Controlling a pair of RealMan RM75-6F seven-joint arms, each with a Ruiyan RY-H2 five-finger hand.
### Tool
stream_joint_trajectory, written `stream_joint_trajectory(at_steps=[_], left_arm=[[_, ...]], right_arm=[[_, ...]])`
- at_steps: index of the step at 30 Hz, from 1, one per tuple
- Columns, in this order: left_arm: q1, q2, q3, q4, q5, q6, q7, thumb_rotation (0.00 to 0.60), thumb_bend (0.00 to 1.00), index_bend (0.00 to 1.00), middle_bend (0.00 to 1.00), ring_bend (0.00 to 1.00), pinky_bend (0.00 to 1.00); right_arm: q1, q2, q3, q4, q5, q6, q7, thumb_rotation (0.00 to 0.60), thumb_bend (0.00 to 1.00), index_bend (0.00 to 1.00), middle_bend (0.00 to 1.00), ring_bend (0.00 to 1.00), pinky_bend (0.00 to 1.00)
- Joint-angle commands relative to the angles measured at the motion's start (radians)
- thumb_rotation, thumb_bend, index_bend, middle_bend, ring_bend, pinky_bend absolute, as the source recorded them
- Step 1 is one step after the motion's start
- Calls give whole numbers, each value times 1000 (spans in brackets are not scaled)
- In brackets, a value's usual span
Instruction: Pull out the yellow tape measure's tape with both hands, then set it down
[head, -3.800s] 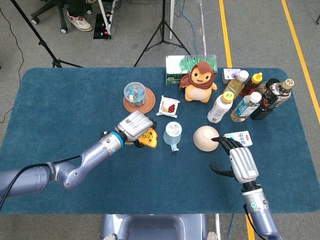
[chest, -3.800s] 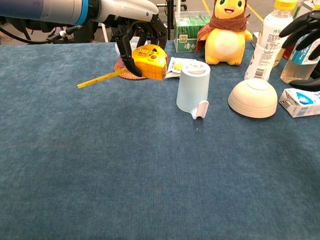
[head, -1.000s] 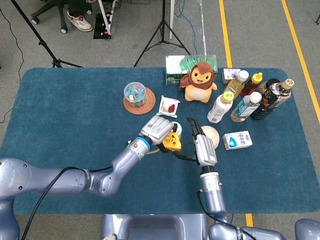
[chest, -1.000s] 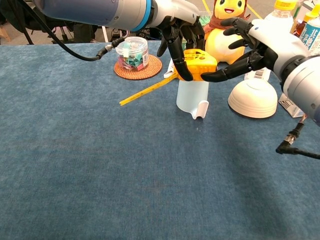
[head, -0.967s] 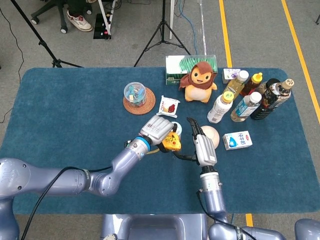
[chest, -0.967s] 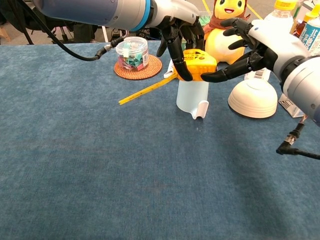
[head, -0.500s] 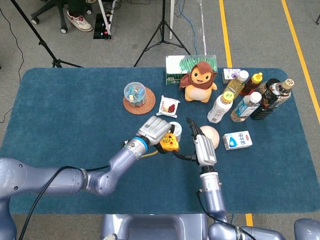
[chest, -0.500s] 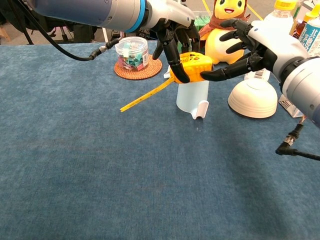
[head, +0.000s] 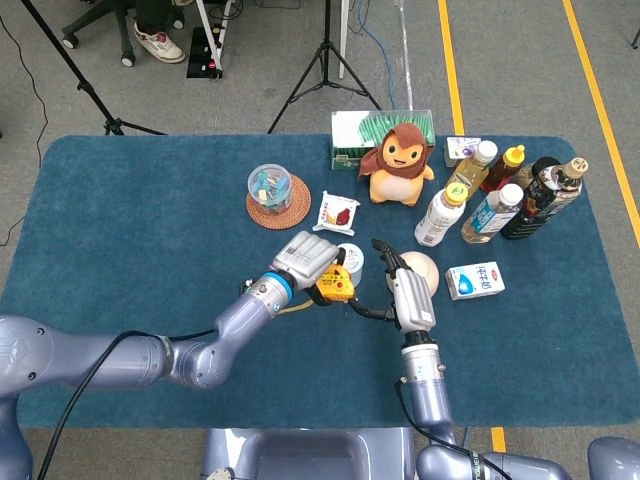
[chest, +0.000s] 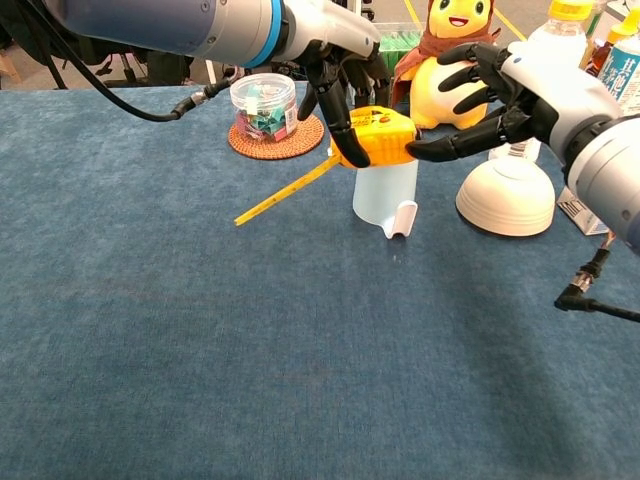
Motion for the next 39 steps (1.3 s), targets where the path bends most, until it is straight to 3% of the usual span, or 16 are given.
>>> stream_joint_trajectory(at_steps=[1, 39], left_arm=[[2, 3, 2, 0, 2, -2, -2, 568, 253, 599, 486, 419, 553], [11, 11, 19, 33, 10, -23, -36, 567, 253, 599, 486, 419, 553]], right_arm=[[0, 0, 0, 1, 0, 1, 0, 550, 363, 133, 194, 243, 302], [-9, 4, -2, 16, -6, 11, 12, 555, 489, 439, 312, 341, 340]])
